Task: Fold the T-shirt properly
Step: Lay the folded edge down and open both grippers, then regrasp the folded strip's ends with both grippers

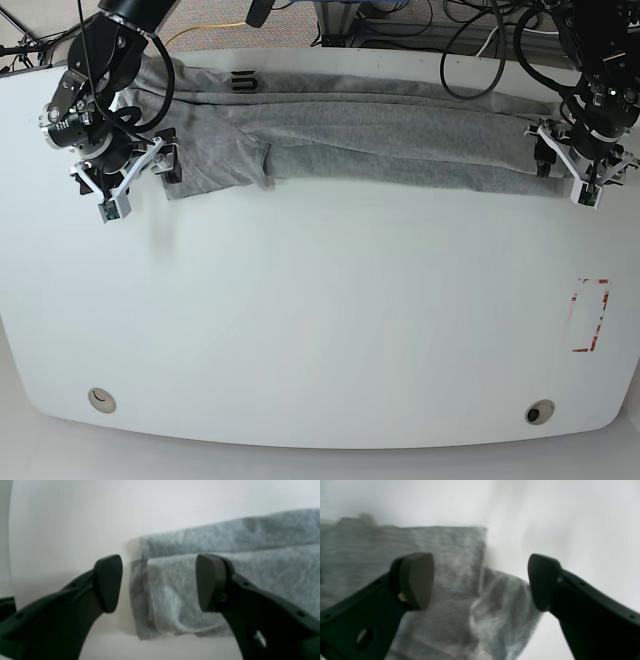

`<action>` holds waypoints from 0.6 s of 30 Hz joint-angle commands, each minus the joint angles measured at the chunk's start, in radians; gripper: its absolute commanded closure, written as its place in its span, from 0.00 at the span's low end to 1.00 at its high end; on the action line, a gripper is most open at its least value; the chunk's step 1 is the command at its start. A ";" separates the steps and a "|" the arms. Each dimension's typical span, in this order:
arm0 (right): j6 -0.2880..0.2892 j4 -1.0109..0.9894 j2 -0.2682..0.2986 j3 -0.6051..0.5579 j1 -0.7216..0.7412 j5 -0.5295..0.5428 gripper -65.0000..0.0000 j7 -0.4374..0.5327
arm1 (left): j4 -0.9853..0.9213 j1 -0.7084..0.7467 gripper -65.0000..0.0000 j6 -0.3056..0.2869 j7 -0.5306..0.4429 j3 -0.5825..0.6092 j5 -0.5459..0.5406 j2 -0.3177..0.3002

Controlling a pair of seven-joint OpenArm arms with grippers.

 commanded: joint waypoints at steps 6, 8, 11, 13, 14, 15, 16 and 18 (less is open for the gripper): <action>0.001 -0.168 0.037 -0.056 0.104 -0.081 0.15 0.073 | 0.016 0.018 0.35 0.002 -0.018 -0.006 -0.007 -0.002; 0.001 -0.196 0.048 -0.079 0.109 -0.085 0.15 0.077 | 0.016 0.019 0.35 0.002 -0.018 -0.006 -0.007 -0.002; 0.001 -0.236 0.050 -0.092 0.118 -0.085 0.15 0.093 | 0.014 0.019 0.35 0.002 -0.018 -0.006 -0.007 -0.002; 0.001 -0.259 0.047 -0.092 0.129 -0.085 0.15 0.102 | 0.014 0.019 0.35 0.002 -0.018 -0.006 -0.007 -0.002; 0.001 -0.274 0.047 -0.092 0.129 -0.085 0.15 0.103 | 0.014 0.019 0.35 0.002 -0.018 -0.006 -0.007 -0.002; 0.001 -0.280 0.045 -0.092 0.129 -0.085 0.15 0.103 | 0.014 0.019 0.35 0.002 -0.018 -0.006 -0.007 -0.002; 0.001 -0.283 0.044 -0.092 0.127 -0.085 0.15 0.105 | 0.014 0.019 0.35 0.002 -0.018 -0.006 -0.007 -0.002; 0.001 -0.285 0.042 -0.092 0.124 -0.085 0.15 0.105 | 0.014 0.019 0.35 0.002 -0.018 -0.006 -0.007 -0.002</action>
